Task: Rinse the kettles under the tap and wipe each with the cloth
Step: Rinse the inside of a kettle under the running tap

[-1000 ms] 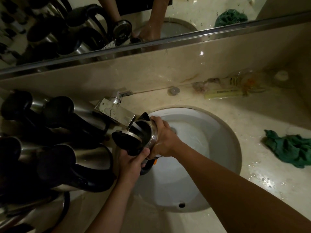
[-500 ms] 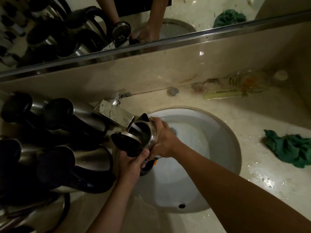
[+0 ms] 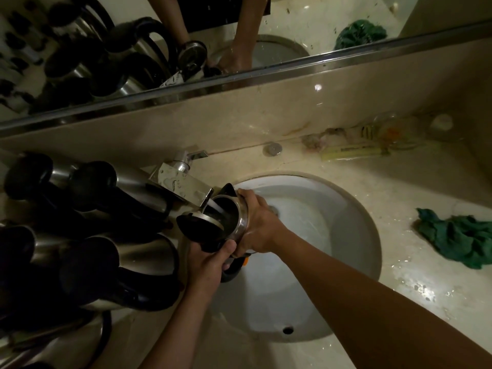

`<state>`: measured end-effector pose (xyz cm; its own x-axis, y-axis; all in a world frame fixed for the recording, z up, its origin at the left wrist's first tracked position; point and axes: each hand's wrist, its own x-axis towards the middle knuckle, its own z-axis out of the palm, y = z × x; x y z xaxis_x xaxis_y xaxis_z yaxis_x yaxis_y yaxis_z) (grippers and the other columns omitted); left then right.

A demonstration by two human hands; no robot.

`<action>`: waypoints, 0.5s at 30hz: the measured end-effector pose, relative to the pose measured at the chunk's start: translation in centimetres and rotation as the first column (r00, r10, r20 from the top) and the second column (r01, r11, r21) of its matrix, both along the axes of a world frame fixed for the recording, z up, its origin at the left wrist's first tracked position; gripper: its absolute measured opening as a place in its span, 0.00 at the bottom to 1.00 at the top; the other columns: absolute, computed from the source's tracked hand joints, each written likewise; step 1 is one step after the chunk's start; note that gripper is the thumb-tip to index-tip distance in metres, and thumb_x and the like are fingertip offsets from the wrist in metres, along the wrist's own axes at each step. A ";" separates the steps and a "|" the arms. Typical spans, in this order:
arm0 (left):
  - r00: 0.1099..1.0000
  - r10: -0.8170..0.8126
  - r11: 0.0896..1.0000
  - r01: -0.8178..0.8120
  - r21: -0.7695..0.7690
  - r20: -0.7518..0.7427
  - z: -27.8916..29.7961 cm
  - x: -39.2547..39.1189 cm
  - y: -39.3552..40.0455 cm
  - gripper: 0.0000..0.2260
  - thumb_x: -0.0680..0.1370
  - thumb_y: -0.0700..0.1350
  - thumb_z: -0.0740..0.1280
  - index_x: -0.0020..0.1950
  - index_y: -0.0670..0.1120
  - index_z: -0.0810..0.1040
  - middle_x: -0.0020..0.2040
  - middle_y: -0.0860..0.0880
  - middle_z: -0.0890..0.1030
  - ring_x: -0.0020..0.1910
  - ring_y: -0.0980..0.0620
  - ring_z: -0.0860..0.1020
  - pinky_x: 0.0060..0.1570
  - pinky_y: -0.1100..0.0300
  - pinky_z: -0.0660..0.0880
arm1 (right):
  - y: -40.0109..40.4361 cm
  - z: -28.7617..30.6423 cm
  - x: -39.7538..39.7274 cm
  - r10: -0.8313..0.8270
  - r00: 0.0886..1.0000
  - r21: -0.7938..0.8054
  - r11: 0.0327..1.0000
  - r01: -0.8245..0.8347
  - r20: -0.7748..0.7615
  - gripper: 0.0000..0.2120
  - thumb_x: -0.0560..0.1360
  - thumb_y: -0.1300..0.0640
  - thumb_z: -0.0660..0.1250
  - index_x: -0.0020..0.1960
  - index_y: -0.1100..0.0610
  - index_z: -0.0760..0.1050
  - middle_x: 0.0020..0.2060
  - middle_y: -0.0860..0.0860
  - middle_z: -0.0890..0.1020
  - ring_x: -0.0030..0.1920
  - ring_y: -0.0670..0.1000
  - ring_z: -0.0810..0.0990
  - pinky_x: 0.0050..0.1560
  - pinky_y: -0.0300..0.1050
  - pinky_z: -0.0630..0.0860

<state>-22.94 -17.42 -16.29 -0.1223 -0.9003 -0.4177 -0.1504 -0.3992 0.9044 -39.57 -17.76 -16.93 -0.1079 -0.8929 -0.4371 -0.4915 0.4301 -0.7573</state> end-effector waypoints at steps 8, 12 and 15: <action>0.999 -0.033 0.999 0.033 -0.015 -0.007 0.1 -0.3 0.1 0.18 0.75 0.32 0.73 0.56 0.53 0.77 0.40 0.57 0.85 0.33 0.60 0.80 0.36 0.56 0.73 | 0.1 0.0 -0.2 -0.006 1.000 0.007 1.000 0.006 0.010 0.65 0.55 0.53 0.88 0.81 0.46 0.51 0.77 0.53 0.61 0.77 0.60 0.64 0.74 0.60 0.72; 1.000 -0.018 1.000 0.018 -0.013 -0.019 -0.3 -0.2 -0.1 0.18 0.74 0.33 0.74 0.57 0.52 0.78 0.42 0.54 0.86 0.38 0.47 0.79 0.36 0.54 0.73 | 0.1 -0.1 -0.3 -0.007 1.000 0.000 1.000 0.007 0.017 0.65 0.55 0.53 0.88 0.81 0.46 0.51 0.77 0.53 0.62 0.77 0.59 0.64 0.74 0.56 0.71; 0.999 -0.012 1.000 0.011 -0.011 -0.040 -0.6 -0.1 -0.1 0.17 0.74 0.34 0.74 0.58 0.50 0.78 0.42 0.53 0.86 0.40 0.44 0.78 0.35 0.56 0.73 | 0.2 -0.2 -0.4 -0.009 1.000 0.002 1.000 0.009 0.025 0.67 0.54 0.53 0.88 0.81 0.46 0.50 0.77 0.53 0.61 0.77 0.59 0.64 0.74 0.57 0.72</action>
<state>-23.08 -17.49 -16.88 -0.1492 -0.9030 -0.4028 -0.1185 -0.3881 0.9140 -39.98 -17.60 -17.17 -0.1051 -0.8912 -0.4414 -0.4686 0.4358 -0.7684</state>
